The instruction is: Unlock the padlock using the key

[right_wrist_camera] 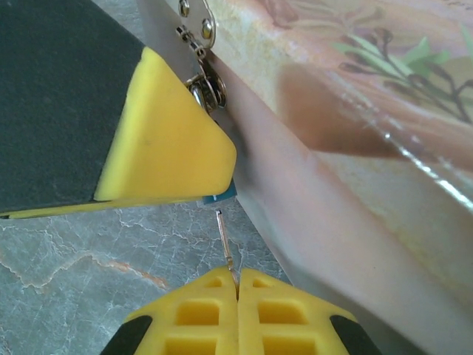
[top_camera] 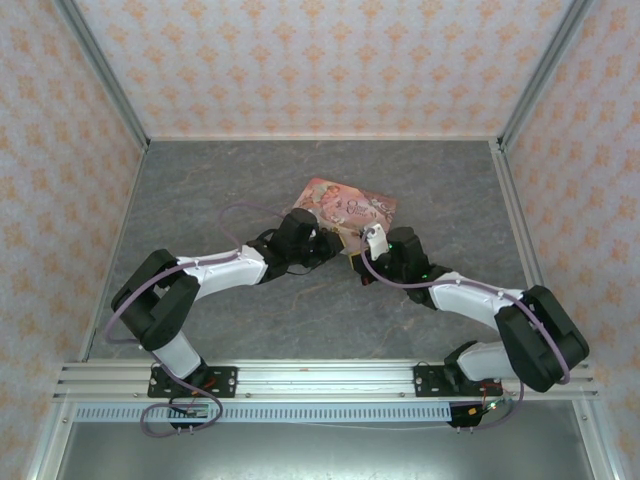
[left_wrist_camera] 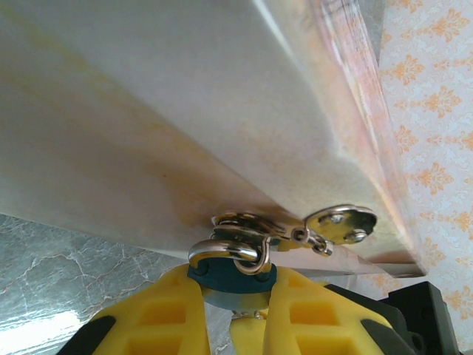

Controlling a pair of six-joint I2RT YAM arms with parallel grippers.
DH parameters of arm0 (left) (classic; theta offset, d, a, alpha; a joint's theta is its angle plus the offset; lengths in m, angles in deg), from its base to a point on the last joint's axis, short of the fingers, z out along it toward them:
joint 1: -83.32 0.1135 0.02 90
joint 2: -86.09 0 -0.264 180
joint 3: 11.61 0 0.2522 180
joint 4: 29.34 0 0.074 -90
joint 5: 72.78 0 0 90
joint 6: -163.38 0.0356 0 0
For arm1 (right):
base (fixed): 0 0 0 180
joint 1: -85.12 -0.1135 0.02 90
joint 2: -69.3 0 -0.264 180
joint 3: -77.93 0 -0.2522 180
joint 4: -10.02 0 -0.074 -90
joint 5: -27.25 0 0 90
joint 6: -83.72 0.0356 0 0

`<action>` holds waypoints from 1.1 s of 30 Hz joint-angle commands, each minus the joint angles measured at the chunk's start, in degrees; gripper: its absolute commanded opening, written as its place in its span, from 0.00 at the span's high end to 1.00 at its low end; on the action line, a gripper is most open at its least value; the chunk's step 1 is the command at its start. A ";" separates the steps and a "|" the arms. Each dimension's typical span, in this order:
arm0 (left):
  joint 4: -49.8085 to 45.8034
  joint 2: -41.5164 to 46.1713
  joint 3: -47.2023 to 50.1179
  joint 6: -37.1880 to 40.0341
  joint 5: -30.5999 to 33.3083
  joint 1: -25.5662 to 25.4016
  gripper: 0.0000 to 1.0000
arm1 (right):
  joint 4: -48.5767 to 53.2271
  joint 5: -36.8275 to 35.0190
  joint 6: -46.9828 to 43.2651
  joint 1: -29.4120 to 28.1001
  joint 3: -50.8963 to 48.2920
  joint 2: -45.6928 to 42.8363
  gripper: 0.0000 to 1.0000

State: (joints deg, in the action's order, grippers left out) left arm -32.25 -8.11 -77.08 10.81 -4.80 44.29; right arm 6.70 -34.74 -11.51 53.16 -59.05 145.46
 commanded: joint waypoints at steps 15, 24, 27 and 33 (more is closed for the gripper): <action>0.49 2.61 -2.35 1.11 0.81 -0.40 0.88 | -0.13 0.82 -1.04 -0.20 3.70 2.50 1.00; 0.23 2.43 -2.52 1.30 0.66 -0.43 0.88 | -1.29 1.76 -1.00 -0.25 4.05 2.79 1.00; 0.31 2.44 -2.56 1.43 0.46 -0.44 0.88 | -1.67 1.71 -0.77 -0.24 4.05 2.92 1.00; -0.33 2.53 -2.54 1.75 0.32 -0.42 0.88 | -3.71 2.30 0.21 -0.21 4.34 2.94 1.00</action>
State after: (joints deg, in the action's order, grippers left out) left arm -33.23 -8.11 -77.32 10.88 -4.56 44.31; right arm 7.12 -33.93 -11.47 53.16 -56.80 148.01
